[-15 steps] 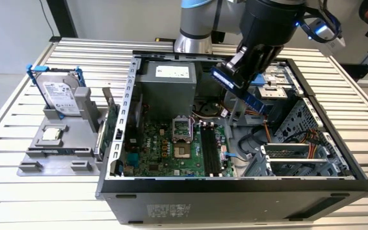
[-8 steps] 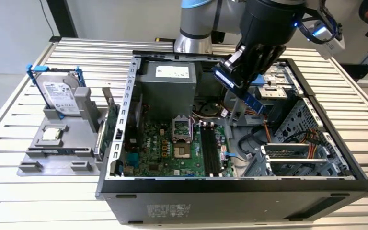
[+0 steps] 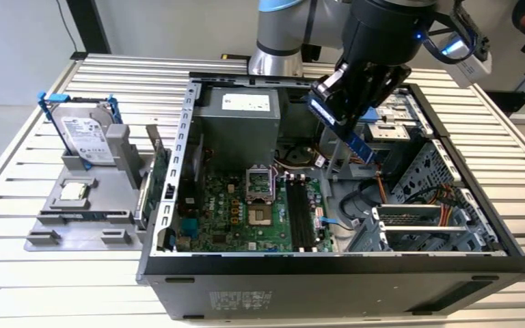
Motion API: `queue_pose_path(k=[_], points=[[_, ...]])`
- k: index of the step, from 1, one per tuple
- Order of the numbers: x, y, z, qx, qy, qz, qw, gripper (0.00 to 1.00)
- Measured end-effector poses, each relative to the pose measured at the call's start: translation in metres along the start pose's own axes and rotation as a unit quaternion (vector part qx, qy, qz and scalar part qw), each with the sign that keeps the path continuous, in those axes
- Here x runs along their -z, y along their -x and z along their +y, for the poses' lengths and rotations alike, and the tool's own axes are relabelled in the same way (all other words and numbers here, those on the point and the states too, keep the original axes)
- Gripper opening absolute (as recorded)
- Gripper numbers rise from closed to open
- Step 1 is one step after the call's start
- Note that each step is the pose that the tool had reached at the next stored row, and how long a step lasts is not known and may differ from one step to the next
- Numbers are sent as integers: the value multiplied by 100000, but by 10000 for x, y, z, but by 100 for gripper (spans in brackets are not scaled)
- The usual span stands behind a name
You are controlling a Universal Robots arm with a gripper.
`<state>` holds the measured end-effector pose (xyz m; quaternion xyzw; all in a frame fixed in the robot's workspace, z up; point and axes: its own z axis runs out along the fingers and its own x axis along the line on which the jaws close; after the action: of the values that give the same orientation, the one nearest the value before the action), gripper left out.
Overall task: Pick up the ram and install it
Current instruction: 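Insert the ram into the slot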
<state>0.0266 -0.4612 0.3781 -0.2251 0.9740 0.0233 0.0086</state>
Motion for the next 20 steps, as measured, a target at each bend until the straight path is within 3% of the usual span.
queue_pose_path(k=[6, 8, 14, 20], points=[[1, 0, 0, -3428, -98, -139, 99941, 0], [0, 0, 0, -5891, -158, -245, 99826, 0], [0, 0, -1, -9112, -248, -379, 99583, 0], [0, 0, -1, -12340, -340, -511, 99234, 0]])
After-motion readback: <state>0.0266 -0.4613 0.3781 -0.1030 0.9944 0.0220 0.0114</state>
